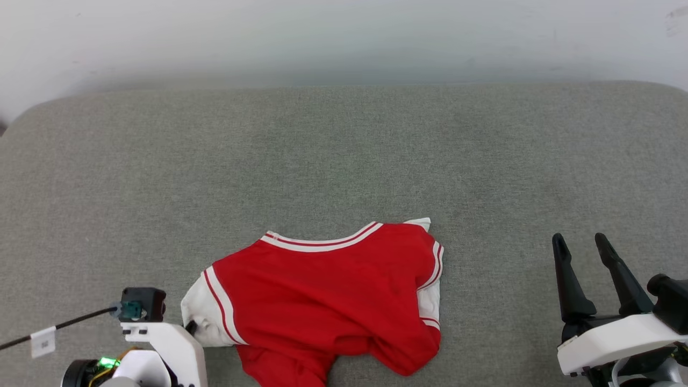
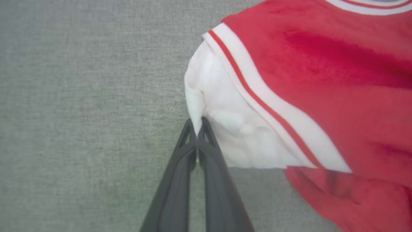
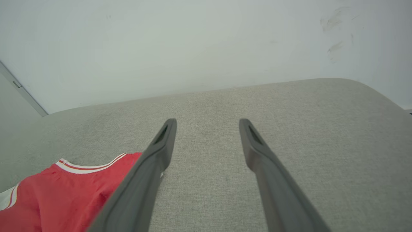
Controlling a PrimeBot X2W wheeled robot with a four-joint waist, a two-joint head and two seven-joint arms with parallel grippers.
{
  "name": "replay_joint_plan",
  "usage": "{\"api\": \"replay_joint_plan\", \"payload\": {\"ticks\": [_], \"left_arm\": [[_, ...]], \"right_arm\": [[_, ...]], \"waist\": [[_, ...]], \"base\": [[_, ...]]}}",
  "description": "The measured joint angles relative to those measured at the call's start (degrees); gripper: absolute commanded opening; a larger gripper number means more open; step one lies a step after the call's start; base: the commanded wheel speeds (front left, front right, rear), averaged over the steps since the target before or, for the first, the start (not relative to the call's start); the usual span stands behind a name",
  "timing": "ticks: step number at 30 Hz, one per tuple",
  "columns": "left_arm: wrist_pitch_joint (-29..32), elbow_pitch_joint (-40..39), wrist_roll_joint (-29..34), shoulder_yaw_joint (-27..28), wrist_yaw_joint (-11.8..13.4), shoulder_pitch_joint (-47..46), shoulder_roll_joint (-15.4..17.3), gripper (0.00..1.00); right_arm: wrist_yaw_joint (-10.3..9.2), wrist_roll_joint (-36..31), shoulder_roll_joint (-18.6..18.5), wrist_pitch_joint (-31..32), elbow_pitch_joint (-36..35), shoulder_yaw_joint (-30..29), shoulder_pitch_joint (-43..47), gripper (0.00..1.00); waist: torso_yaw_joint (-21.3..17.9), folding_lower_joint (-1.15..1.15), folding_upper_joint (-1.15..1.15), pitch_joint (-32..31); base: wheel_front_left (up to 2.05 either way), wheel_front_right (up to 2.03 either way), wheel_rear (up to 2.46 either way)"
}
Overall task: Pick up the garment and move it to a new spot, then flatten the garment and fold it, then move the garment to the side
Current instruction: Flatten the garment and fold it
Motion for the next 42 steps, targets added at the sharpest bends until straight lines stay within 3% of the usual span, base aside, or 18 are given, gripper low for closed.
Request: {"api": "replay_joint_plan", "payload": {"ticks": [1, 3, 18, 26, 30, 36, 42], "left_arm": [[-0.46, 0.30, -0.56, 0.23, 0.00, 0.84, -0.41, 0.12], [-2.26, 1.15, -0.88, 0.56, -0.01, 1.33, -1.44, 1.00], [-24.44, -1.88, 6.20, 2.37, 1.49, 1.49, -6.35, 1.00], [-26.89, -7.82, 8.80, 1.99, 4.01, 3.43, -7.37, 1.00], [-26.62, -10.94, 10.14, 1.29, 4.68, 3.27, -6.95, 1.00], [-26.14, -13.78, 11.54, 0.57, 4.59, 0.36, -7.25, 1.00], [-26.22, -13.16, 12.00, -0.11, 3.88, -1.76, -8.33, 1.00]], "right_arm": [[0.00, -0.02, 0.00, 0.08, -0.03, -0.01, 0.00, 1.00], [0.00, -0.27, 0.00, 0.19, -0.11, -0.01, -0.02, 1.00], [0.00, -1.76, 0.00, 3.36, -0.30, -2.19, 1.52, 1.00], [-0.01, 1.66, -0.01, 13.02, 4.23, -3.49, 1.39, 1.00], [0.00, 4.49, -1.52, 19.23, 8.70, -2.90, -3.81, 1.00], [0.00, 6.84, -4.72, 29.85, 18.56, 1.89, -13.72, 1.00], [0.00, 8.89, -6.42, 36.05, 27.31, 9.07, -21.63, 1.00]], "waist": [[0.10, 0.00, 0.00, 0.07], [0.29, 0.00, 0.00, 0.15], [0.36, 0.00, 0.00, -5.57], [1.14, 0.00, 0.00, -7.35], [2.02, -0.01, 0.00, -5.91], [4.60, 0.00, 0.00, -2.30], [7.97, 0.00, 0.00, 1.18]], "base": [[0.00, 0.00, 0.00], [0.00, 0.00, 0.00], [0.00, 0.00, 0.00], [0.00, 0.00, 0.00], [0.00, 0.00, 0.00], [0.00, 0.00, 0.00], [0.00, 0.00, 0.00]]}}
